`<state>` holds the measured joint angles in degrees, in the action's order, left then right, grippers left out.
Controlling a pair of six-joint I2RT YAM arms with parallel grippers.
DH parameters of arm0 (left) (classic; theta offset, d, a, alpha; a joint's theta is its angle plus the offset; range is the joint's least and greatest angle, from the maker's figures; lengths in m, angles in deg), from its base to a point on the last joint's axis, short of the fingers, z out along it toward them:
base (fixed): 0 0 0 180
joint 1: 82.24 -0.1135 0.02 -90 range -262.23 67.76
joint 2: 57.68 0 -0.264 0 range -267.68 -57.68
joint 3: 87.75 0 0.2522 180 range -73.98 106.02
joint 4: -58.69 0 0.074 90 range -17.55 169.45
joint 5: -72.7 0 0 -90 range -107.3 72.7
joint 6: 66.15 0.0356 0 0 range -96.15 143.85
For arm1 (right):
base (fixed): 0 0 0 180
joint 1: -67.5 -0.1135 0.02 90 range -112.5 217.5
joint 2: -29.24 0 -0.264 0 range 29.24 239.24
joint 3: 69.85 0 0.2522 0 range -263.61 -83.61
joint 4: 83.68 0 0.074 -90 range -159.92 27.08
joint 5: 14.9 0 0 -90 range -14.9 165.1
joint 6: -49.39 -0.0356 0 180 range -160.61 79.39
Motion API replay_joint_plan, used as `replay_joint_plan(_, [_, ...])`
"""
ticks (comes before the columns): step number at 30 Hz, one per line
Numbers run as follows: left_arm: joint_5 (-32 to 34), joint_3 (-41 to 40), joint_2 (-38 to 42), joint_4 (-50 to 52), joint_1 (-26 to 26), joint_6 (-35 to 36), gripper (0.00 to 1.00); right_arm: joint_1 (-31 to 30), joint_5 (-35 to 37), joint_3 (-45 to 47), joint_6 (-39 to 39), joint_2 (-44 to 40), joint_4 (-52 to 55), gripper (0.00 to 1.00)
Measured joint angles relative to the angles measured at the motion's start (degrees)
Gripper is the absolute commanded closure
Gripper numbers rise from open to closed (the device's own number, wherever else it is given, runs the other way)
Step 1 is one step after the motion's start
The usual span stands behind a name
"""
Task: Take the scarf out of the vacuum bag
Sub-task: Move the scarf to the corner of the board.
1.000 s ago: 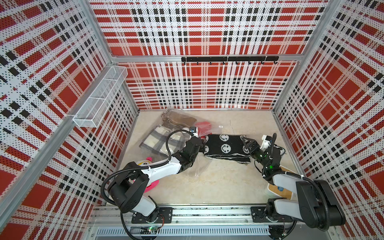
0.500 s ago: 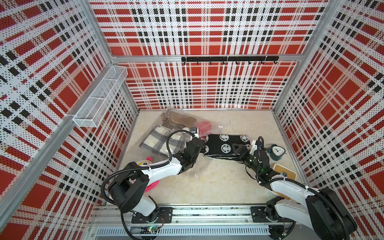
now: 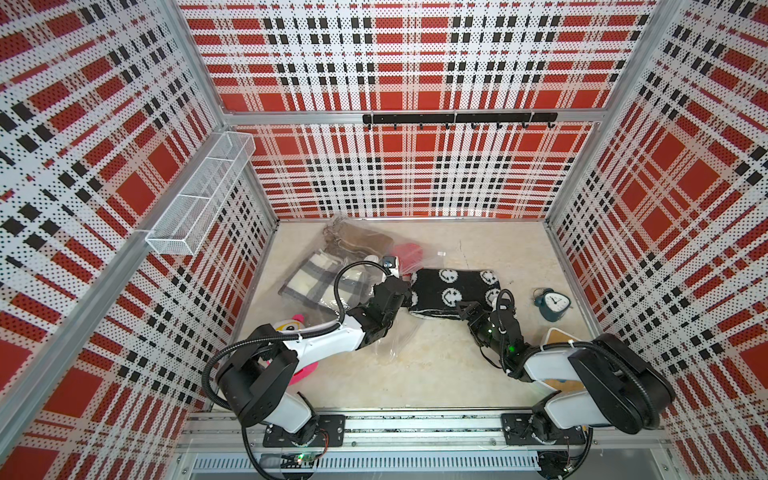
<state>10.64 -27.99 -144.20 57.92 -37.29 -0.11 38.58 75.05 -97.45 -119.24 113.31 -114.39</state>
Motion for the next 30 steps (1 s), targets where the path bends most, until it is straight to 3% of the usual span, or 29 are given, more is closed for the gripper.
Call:
replay_joint_plan(8, [0.6,0.0,0.0,0.0,0.2,0.0,1.0,-1.6,-0.8,-2.8,-6.0,11.7,-14.1,0.0])
replay_joint_plan(10, [0.8,0.0,0.0,0.0,0.3,0.0,1.0,-1.8,-0.8,-3.3,-6.8,13.1,-15.6,0.05])
replay_joint_plan(13, [1.0,0.0,0.0,0.0,0.4,0.0,1.0,-2.0,0.1,-4.4,-7.7,14.7,-15.2,0.29])
replay_joint_plan(15, [1.0,0.0,0.0,0.0,0.5,0.0,1.0,-2.1,0.9,-5.1,-8.0,15.6,-13.6,0.53])
replay_joint_plan(20, [1.1,0.0,0.0,0.0,0.5,0.0,1.0,-2.1,2.4,-6.3,-8.1,17.0,-11.9,1.0])
replay_joint_plan(25, [1.3,0.0,0.0,0.3,0.5,-0.3,1.0,-1.0,2.6,-6.1,-8.5,17.0,-12.5,1.0])
replay_joint_plan(30, [1.2,0.0,0.1,0.4,0.5,-1.2,1.0,4.3,-0.1,-4.5,-8.5,17.4,-14.4,1.0])
